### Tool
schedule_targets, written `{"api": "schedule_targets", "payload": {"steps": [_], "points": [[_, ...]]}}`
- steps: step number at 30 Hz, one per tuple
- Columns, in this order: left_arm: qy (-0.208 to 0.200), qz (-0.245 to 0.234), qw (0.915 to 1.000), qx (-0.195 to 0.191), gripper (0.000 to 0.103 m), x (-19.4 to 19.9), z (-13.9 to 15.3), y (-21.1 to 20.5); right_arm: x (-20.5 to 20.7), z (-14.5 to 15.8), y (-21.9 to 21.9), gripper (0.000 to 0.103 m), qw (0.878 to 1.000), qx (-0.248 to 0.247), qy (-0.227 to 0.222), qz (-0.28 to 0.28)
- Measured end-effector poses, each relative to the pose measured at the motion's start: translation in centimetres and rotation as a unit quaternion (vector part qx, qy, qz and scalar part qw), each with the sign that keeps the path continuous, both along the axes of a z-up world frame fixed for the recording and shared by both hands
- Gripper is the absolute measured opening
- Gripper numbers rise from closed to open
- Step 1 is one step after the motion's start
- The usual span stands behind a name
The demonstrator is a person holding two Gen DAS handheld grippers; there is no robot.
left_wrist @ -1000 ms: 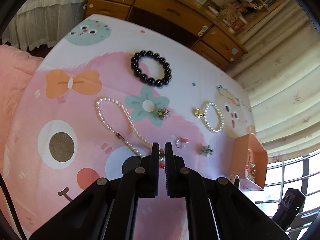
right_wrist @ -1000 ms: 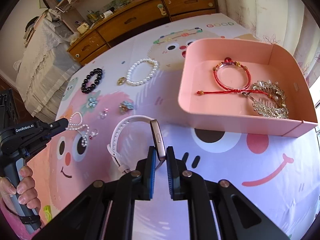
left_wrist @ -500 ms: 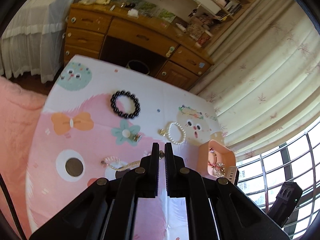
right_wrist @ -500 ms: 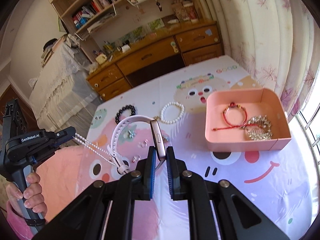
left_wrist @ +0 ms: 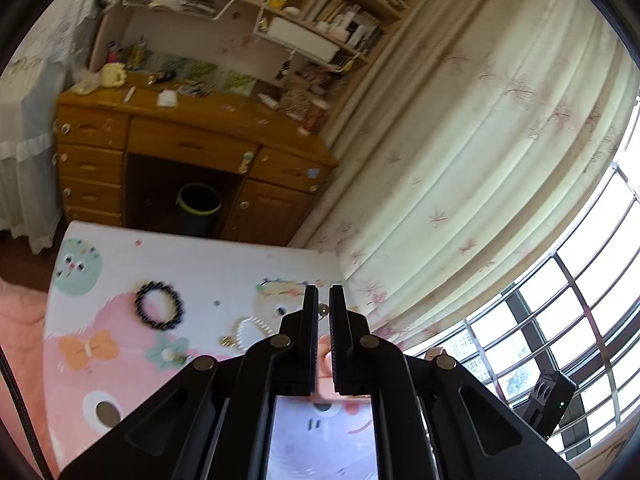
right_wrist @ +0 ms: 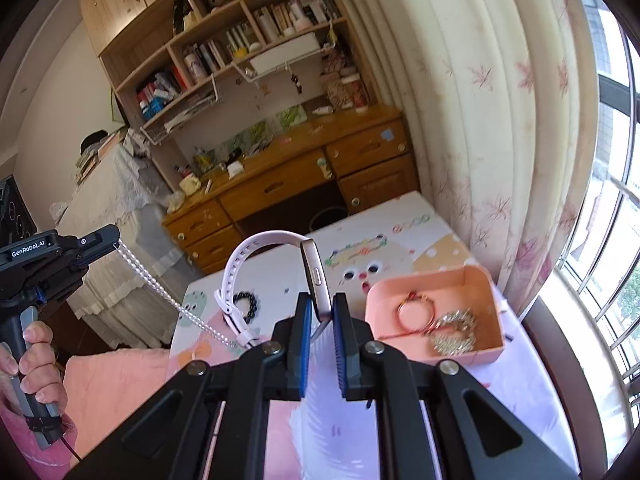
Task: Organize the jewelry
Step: 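Carry the watch and pearl necklace over the pink box and open both grippers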
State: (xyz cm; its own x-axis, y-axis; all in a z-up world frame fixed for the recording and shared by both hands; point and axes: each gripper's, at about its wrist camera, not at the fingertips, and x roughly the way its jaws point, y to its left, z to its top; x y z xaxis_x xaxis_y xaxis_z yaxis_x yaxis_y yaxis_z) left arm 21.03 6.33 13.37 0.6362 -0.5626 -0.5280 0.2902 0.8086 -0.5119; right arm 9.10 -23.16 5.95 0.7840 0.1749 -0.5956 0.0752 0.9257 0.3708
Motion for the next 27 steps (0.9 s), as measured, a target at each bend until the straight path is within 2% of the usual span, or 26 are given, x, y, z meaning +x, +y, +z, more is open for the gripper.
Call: {"api": "schedule_targets", "payload": {"steps": [7,12,17,27], "points": [[-0.023,-0.024,0.9993,-0.016,0.003,0.8,3.3,-6.0,0.8,2.0,-3.5,0.01,1.0,-0.012,-0.014,-0.01],[-0.024,-0.023,0.9991,-0.026,0.003,1.1,3.8,-9.8,1.7,2.2,-6.3,0.01,1.0,-0.017,-0.01,-0.002],[0.003,-0.024,0.9994,-0.023,0.003,1.6,2.0,-13.9,2.9,1.0,-9.2,0.01,0.999,-0.024,0.016,0.013],[0.07,-0.009,0.9975,-0.003,0.003,2.0,-4.9,-19.4,5.5,-3.8,-12.7,0.01,0.995,-0.005,0.07,0.072]]}}
